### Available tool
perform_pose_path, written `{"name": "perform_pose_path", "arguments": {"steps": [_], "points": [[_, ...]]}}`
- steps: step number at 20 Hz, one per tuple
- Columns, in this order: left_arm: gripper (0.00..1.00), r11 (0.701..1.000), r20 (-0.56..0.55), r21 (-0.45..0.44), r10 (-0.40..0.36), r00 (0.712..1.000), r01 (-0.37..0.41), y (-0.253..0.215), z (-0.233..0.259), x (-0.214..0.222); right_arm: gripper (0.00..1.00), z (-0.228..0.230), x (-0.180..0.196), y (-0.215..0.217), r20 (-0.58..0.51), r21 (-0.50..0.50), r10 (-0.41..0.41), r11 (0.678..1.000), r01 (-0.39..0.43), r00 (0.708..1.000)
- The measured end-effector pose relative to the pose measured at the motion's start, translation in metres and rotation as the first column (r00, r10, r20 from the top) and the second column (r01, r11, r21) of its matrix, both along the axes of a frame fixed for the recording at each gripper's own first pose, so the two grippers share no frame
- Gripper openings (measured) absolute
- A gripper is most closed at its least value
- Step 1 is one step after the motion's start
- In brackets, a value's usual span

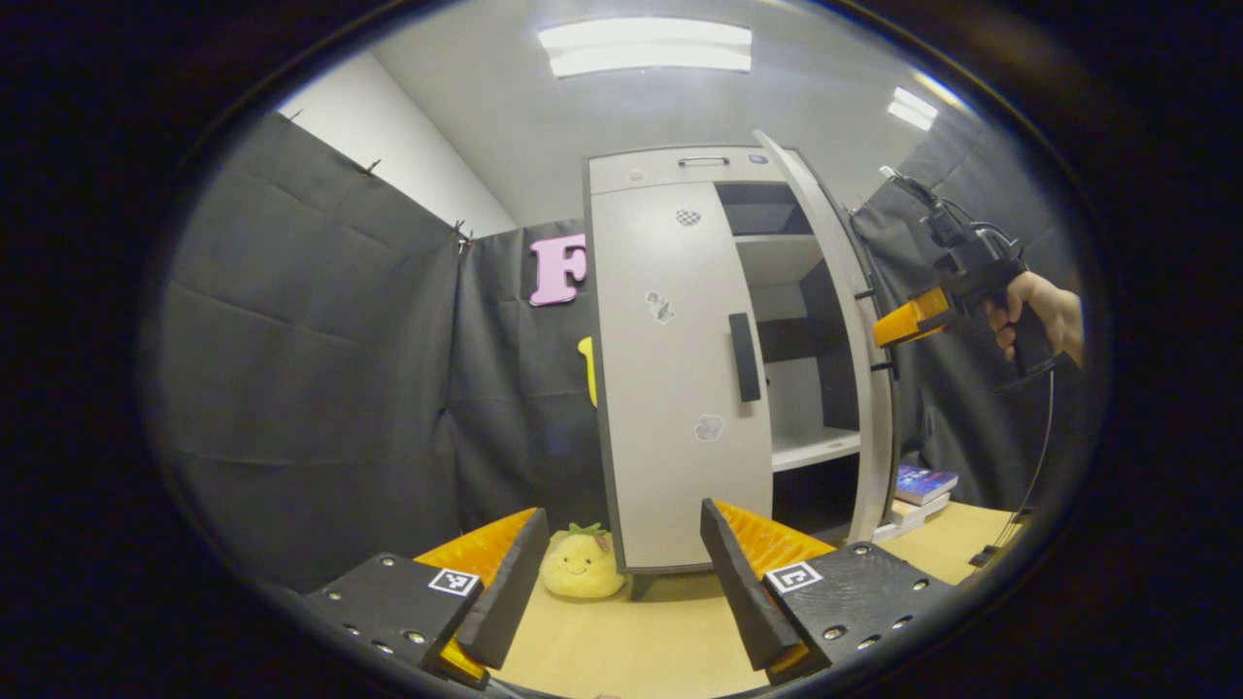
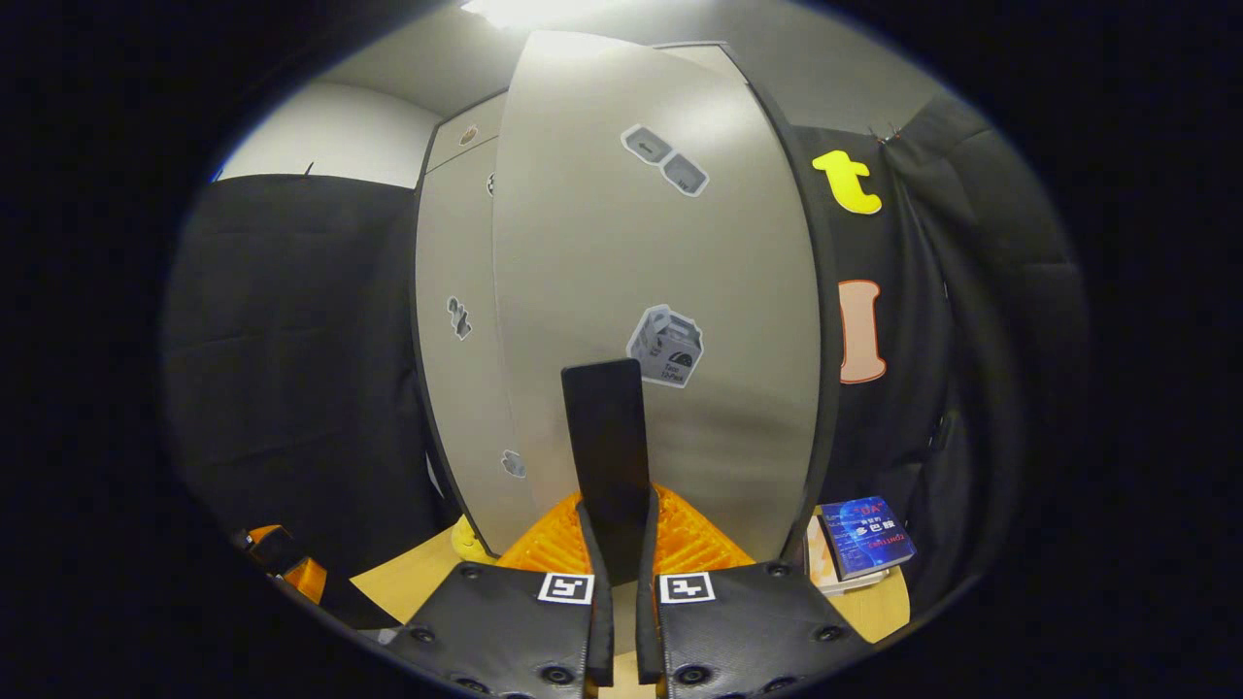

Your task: Open the right door of the double-door shoe cabinet with the right hand, and open the left door with the left hand.

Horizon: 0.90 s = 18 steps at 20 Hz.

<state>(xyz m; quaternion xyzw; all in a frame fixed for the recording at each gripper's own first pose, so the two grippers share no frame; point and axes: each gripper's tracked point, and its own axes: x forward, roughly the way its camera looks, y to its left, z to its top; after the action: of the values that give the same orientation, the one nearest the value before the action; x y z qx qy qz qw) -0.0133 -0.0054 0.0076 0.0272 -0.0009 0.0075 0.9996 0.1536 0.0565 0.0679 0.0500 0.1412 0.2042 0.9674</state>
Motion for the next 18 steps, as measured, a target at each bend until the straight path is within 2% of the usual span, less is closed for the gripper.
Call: {"name": "perform_pose_path", "arguments": {"steps": [4,5,10,16,18], "points": [[0.91,0.999,0.001,-0.009,-0.044,0.999,0.044,-0.02,0.001,0.006,0.11,0.0,-0.008,-0.019,-0.01,0.008,0.0,1.0,0.0,1.0],[0.91,0.999,0.001,-0.009,-0.052,0.999,0.052,-0.024,0.001,0.006,0.07,-0.001,-0.009,-0.022,-0.009,0.003,-0.001,1.0,0.001,1.0],[0.91,0.997,-0.006,-0.008,-0.074,0.997,0.074,-0.036,-0.001,0.009,0.1,-0.001,-0.015,-0.04,0.003,0.005,-0.014,1.0,0.014,1.0],[0.91,0.997,-0.002,-0.003,-0.083,0.997,0.083,-0.047,0.0,0.01,0.1,0.002,-0.025,-0.076,0.011,-0.014,-0.069,0.997,0.07,0.998],[0.92,0.996,-0.002,-0.003,-0.09,0.996,0.09,-0.054,0.0,0.012,0.06,0.0,-0.025,-0.092,0.013,-0.027,-0.099,0.995,0.099,0.995]]}}
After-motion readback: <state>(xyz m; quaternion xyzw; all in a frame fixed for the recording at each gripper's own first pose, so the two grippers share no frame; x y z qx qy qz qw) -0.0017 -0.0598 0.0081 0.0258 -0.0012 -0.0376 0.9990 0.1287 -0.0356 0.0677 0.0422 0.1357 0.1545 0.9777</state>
